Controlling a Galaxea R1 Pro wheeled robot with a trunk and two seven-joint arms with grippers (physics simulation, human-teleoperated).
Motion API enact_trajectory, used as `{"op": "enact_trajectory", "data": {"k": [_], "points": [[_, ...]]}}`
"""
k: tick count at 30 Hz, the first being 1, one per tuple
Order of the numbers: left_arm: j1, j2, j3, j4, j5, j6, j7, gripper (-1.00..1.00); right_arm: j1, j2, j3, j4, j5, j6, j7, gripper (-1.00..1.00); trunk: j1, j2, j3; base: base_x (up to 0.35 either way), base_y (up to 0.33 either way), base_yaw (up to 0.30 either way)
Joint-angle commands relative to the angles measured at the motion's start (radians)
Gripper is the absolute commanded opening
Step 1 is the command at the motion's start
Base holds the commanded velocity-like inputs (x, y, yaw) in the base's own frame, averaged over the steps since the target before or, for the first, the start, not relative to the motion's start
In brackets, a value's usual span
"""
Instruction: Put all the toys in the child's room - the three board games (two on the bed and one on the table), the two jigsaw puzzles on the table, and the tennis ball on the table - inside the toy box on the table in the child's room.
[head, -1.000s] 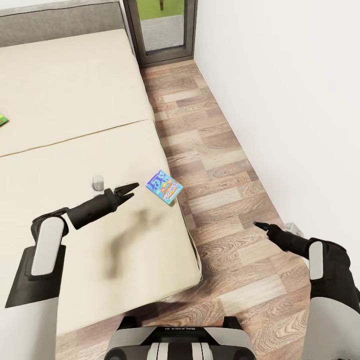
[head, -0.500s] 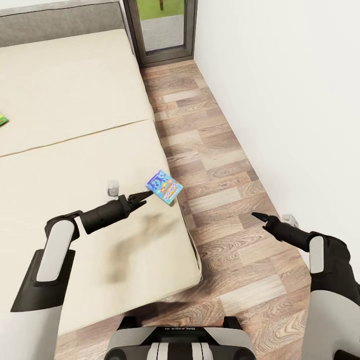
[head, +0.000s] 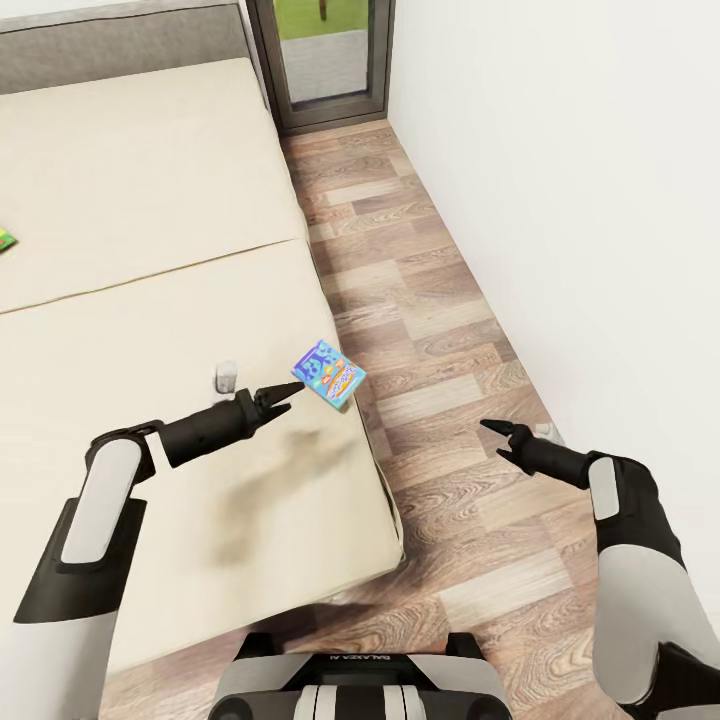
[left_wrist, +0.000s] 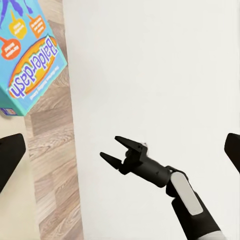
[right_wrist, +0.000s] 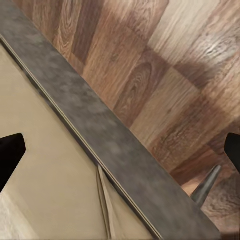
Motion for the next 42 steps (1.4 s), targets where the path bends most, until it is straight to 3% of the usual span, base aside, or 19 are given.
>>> {"op": "enact_trajectory", "data": {"k": [1,2,3,4,5,7,10,12,17,23,25,33,42], "points": [[-0.002,0.007,0.001,0.0,0.016,0.004,0.005,1.0,-0.01,-0.001,-0.002,0.016,-0.002,0.006,0.004,1.0,0.0,0.0,0.0,0.0,0.0,0.0],[-0.003,0.014,0.0,0.0,0.044,0.004,0.022,1.0,-0.017,-0.002,-0.001,0.028,-0.003,0.005,0.009,1.0,0.0,0.0,0.0,0.0,0.0,0.0],[-0.003,0.014,0.0,0.0,0.044,0.004,0.022,1.0,-0.017,-0.002,-0.001,0.028,-0.003,0.005,0.009,1.0,0.0,0.0,0.0,0.0,0.0,0.0],[-0.003,0.023,0.0,0.0,0.076,0.004,0.042,1.0,-0.023,-0.003,-0.001,0.038,-0.003,0.004,0.018,1.0,0.0,0.0,0.0,0.0,0.0,0.0],[-0.003,0.023,0.0,0.0,0.076,0.004,0.042,1.0,-0.023,-0.003,-0.001,0.038,-0.003,0.004,0.018,1.0,0.0,0.0,0.0,0.0,0.0,0.0],[-0.005,0.04,-0.001,0.0,0.141,0.004,0.085,1.0,-0.032,-0.007,-0.001,0.048,-0.003,0.002,0.049,1.0,0.0,0.0,0.0,0.0,0.0,0.0],[-0.005,0.049,-0.001,0.0,0.171,0.004,0.107,1.0,-0.034,-0.009,0.0,0.049,-0.003,0.001,0.07,1.0,0.0,0.0,0.0,0.0,0.0,0.0],[-0.006,0.064,-0.001,-0.001,0.222,0.004,0.145,1.0,-0.035,-0.014,0.001,0.049,-0.003,0.0,0.115,1.0,0.004,-0.007,-0.004,0.0,0.0,0.0],[-0.007,0.078,-0.002,-0.001,0.271,0.004,0.179,1.0,-0.035,-0.017,0.003,0.041,-0.001,-0.002,0.171,1.0,0.023,-0.042,-0.019,0.0,0.0,0.0],[-0.008,0.085,-0.002,-0.001,0.298,0.004,0.194,1.0,-0.034,-0.015,0.011,0.026,0.001,-0.002,0.202,1.0,0.046,-0.084,-0.033,0.0,0.0,0.0],[-0.008,0.087,-0.003,-0.001,0.308,0.004,0.2,1.0,-0.033,-0.015,0.029,0.012,0.002,-0.002,0.214,1.0,0.054,-0.098,-0.037,0.0,0.0,0.0],[-0.009,0.089,-0.002,-0.001,0.32,0.004,0.206,1.0,-0.031,-0.017,0.088,-0.014,0.001,0.0,0.228,1.0,0.084,-0.154,-0.052,0.0,0.0,0.0],[-0.012,0.082,-0.003,-0.001,0.324,0.004,0.209,1.0,-0.031,-0.019,0.112,-0.024,-0.003,0.004,0.241,1.0,0.119,-0.217,-0.066,0.0,0.0,0.0]]}}
